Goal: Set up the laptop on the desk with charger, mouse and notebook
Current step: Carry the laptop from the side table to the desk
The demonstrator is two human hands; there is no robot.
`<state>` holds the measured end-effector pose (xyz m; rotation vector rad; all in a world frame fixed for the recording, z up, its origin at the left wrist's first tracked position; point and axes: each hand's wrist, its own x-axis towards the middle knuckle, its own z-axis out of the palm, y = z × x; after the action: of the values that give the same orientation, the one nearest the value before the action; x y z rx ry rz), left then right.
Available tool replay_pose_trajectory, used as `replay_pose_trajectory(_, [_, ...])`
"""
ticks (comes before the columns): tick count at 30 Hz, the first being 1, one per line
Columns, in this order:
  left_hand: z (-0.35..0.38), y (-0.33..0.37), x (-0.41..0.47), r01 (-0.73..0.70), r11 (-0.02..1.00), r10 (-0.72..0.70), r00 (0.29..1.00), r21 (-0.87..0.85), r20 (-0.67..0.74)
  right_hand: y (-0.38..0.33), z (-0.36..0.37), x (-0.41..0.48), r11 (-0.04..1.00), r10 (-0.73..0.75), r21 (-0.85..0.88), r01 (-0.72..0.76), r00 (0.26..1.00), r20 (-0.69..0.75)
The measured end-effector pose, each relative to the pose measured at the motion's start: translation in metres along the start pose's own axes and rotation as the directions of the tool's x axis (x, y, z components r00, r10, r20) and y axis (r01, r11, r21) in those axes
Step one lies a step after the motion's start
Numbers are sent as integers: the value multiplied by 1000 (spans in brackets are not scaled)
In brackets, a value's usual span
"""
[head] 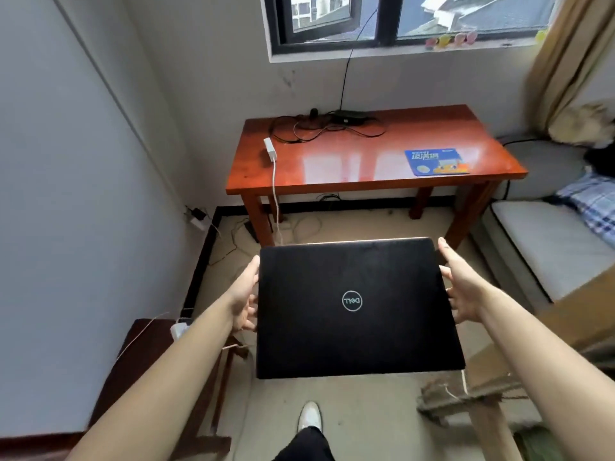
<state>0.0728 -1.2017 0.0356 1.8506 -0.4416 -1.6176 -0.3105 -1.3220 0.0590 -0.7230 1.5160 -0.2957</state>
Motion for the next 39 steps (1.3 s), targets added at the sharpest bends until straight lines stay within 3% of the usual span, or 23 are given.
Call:
replay_pose_trajectory(8, [33,199,123,-28,989,27,1000,147,9,-158,-27,86,993,-15,115,22,998,-66])
replay_pose_trajectory(14, [77,288,220,17,989,-19,1000,146,15,-250,-67,183,990,-8,140,15,999,-46])
replay_pose_trajectory(23, [141,391,327,109,994,-104,985,31,-140,-396,-121,331,999,29,19,-31,996,85])
replay_pose_trajectory(26, [154,422,355,148,989,-150,969,-28,-198,-448,-127,372,999,44,-23,-43,997,62])
replay_pose_trajectory(34, [146,472,440,234,969,-247,942,-80,-230,-507,-112,453,993,118,-23,-116,985,127])
replay_pose_trajectory(39, [129,516,516,307,950,-311,927,-52,-208,-528,-88,517,986,156,53,-157,987,23])
